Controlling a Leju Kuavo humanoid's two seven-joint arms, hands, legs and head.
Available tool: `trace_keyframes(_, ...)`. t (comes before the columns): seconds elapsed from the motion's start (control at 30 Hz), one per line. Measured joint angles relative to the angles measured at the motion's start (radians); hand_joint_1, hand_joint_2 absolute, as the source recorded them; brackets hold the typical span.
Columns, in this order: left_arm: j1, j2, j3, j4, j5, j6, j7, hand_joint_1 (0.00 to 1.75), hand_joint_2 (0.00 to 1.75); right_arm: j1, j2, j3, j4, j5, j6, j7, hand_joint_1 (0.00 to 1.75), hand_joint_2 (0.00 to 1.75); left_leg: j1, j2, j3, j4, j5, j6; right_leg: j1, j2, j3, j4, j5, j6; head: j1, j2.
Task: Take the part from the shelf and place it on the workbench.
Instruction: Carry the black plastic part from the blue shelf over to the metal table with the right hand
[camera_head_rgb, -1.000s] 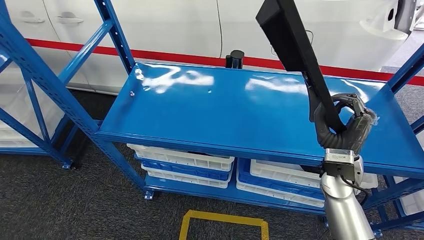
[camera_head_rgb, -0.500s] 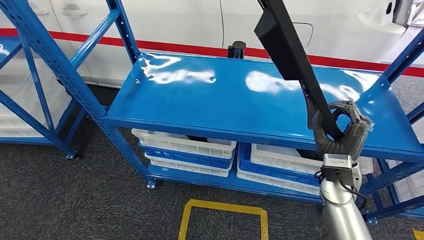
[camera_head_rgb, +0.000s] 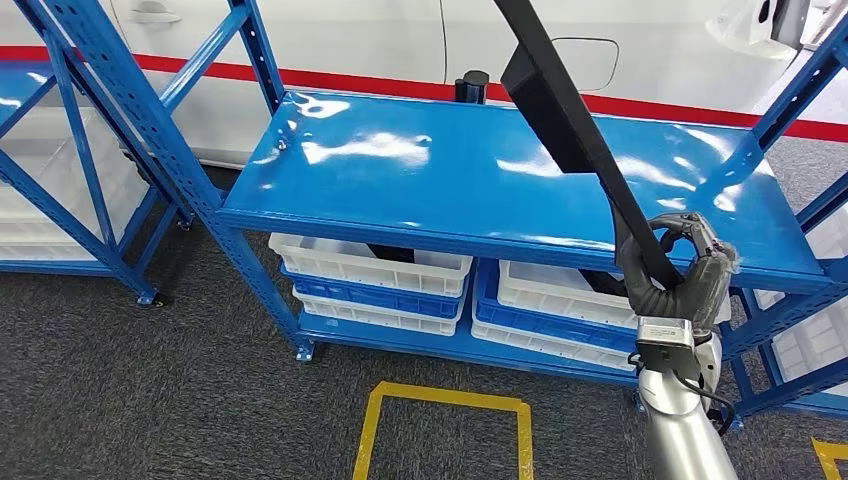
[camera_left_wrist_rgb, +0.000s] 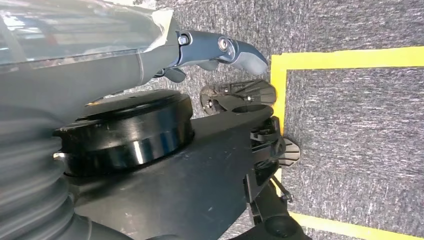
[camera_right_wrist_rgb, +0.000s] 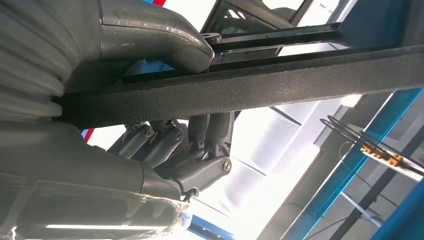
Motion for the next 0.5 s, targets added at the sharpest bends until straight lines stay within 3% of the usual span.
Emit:
trace_keyframes(0.07,0.001,0.0,-0.003,0.0,0.0,0.002,0.0,0.0,1.75,-0.002,0.002,-0.001,0.003,-0.001,0.0,0.0,1.75,1.75,-0.003,0.003,-0.013,-0.01,0.017,0.018,-0.002,-0.001,-0.013,0.007,0.001,0.012,-0.001,0.0)
trace_keyframes(0.1,0.001,0.0,-0.004,0.0,0.0,0.003,0.0,0.0,1.75,-0.003,0.002,-0.001,0.006,-0.002,0.0,0.0,1.75,1.75,-0.003,0.005,-0.021,-0.015,0.029,0.029,-0.003,-0.001,-0.026,0.026,-0.018,0.012,0.002,0.0)
trace_keyframes(0.2,0.001,0.001,-0.006,0.0,0.001,0.003,-0.002,0.0,1.75,-0.008,0.001,-0.002,0.014,-0.005,0.003,0.0,1.75,1.75,-0.008,0.008,-0.055,-0.02,0.062,0.047,-0.001,0.0,-0.082,0.185,-0.13,-0.007,0.008,0.0)
trace_keyframes(0.23,0.002,0.001,-0.006,0.0,0.002,0.003,-0.004,0.0,1.75,-0.008,0.001,-0.002,0.017,-0.007,0.004,0.0,1.75,1.75,-0.01,0.008,-0.068,-0.019,0.072,0.047,0.0,0.0,-0.092,0.242,-0.154,-0.007,0.008,0.0)
trace_keyframes(0.27,0.002,0.001,-0.006,0.0,0.002,0.003,-0.005,0.0,1.75,-0.008,0.002,-0.002,0.02,-0.009,0.004,0.0,1.75,1.75,-0.011,0.009,-0.082,-0.018,0.082,0.048,0.0,0.0,-0.09,0.274,-0.159,-0.002,0.008,0.0)
trace_keyframes(0.3,0.003,0.001,-0.006,0.0,0.003,0.004,-0.007,0.0,1.75,-0.008,0.002,-0.002,0.024,-0.01,0.005,0.0,1.75,1.75,-0.012,0.009,-0.095,-0.017,0.091,0.047,0.0,0.0,-0.071,0.271,-0.148,0.008,0.008,0.0)
trace_keyframes(0.37,0.003,0.001,-0.007,0.0,0.003,0.004,-0.009,0.0,1.75,-0.009,0.002,-0.002,0.028,-0.012,0.005,0.0,1.75,1.75,-0.012,0.008,-0.118,-0.012,0.108,0.042,0.0,0.0,0.015,0.164,-0.11,0.025,0.008,0.0)
trace_keyframes(0.43,0.004,0.001,-0.007,0.0,0.003,0.005,-0.01,0.0,1.75,-0.01,0.002,-0.001,0.029,-0.012,0.005,0.0,1.75,1.75,-0.015,0.008,-0.136,-0.004,0.122,0.032,0.004,0.001,0.104,0.027,-0.105,0.022,0.007,0.0)
trace_keyframes(0.5,0.004,0.001,-0.007,0.0,0.003,0.005,-0.01,0.0,1.75,-0.011,0.003,0.0,0.031,-0.012,0.005,0.0,1.75,1.75,-0.017,0.008,-0.144,0.001,0.136,0.024,0.011,0.003,0.128,-0.024,-0.115,0.009,0.005,0.0)
